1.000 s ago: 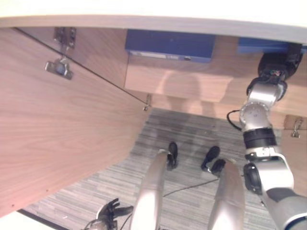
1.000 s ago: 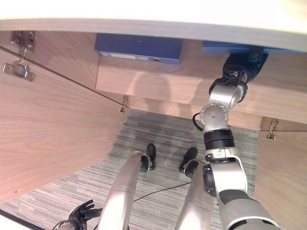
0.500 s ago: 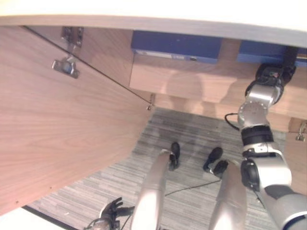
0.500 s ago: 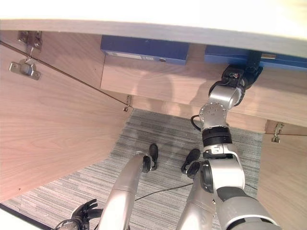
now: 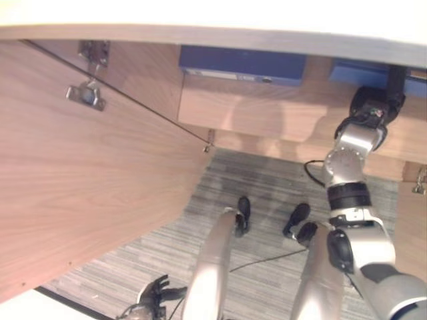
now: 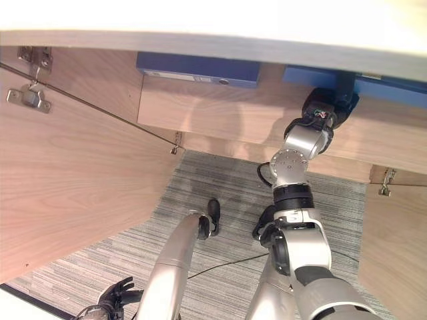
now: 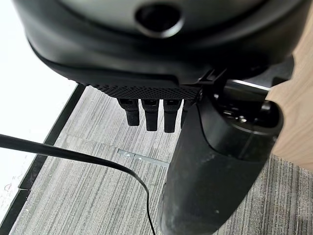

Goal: Put the empty folder in the office cabinet

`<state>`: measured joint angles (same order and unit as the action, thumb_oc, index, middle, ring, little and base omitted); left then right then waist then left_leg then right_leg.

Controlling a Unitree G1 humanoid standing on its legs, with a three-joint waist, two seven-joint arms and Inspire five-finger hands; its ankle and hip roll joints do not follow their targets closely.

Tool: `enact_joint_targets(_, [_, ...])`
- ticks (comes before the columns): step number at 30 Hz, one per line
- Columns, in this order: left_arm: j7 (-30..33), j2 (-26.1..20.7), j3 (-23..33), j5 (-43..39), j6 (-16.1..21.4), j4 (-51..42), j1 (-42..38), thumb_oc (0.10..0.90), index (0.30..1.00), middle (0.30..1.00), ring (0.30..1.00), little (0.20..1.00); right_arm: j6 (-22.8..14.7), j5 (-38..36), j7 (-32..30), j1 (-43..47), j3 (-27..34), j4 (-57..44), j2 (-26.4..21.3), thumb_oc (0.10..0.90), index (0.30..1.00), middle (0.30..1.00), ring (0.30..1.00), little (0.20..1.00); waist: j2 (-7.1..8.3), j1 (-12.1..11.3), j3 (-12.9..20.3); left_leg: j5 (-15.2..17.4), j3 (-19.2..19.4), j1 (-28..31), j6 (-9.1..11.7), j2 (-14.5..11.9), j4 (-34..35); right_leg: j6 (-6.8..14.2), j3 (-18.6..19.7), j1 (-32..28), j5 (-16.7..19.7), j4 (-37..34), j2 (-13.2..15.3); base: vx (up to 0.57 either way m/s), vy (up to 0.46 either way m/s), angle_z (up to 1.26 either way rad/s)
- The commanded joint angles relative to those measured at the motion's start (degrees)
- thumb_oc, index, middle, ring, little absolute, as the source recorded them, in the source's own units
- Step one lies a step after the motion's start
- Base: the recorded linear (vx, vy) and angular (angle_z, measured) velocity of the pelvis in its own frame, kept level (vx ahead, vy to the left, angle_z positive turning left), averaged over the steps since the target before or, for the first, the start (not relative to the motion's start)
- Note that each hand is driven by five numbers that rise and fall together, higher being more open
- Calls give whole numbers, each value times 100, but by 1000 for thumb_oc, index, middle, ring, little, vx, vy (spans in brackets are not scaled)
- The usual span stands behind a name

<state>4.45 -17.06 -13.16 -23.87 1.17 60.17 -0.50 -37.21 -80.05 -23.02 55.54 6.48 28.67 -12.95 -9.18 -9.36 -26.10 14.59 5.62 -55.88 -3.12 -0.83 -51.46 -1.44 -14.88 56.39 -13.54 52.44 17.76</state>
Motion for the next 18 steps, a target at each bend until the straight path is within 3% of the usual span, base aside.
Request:
enact_joint_targets(1, [274, -317, -90, 249, -264, 559, 284, 800, 900, 900, 900, 900, -313, 356, 73, -136, -3, -955, -54, 800, 900, 900, 900, 900, -14, 3, 154, 5, -304, 157, 212, 42, 814, 317, -45, -565, -469, -350, -163, 0, 0, 0])
enact_joint_targets(4, [291, -264, -111, 232, -247, 474, 280, 800, 900, 900, 900, 900, -366, 457, -10, -377, -8, -1258, 342, 800, 900, 900, 900, 900, -36, 33, 97, -56, -288, 174, 218, 39, 960, 340, -83, -560, -417, -451, -169, 0, 0, 0])
enact_joint_targets(10, [306, -228, -144, 223, -233, 329, 285, 800, 900, 900, 900, 900, -370, 360, 62, -775, -71, -1365, 658, 800, 900, 900, 900, 900, -35, 101, 14, -144, -266, 188, 224, 25, 1155, 394, -114, -539, -295, -605, -189, -5, 5, -2])
enact_joint_targets(18, [354, -103, -195, 224, -252, 115, 396, 800, 900, 900, 900, 900, -657, 819, -143, -1481, -204, -2570, 1194, 800, 900, 900, 900, 900, -22, 270, -92, -278, -216, 205, 194, 54, 1480, 456, -144, -508, -114, -857, -211, -5, 12, -2])
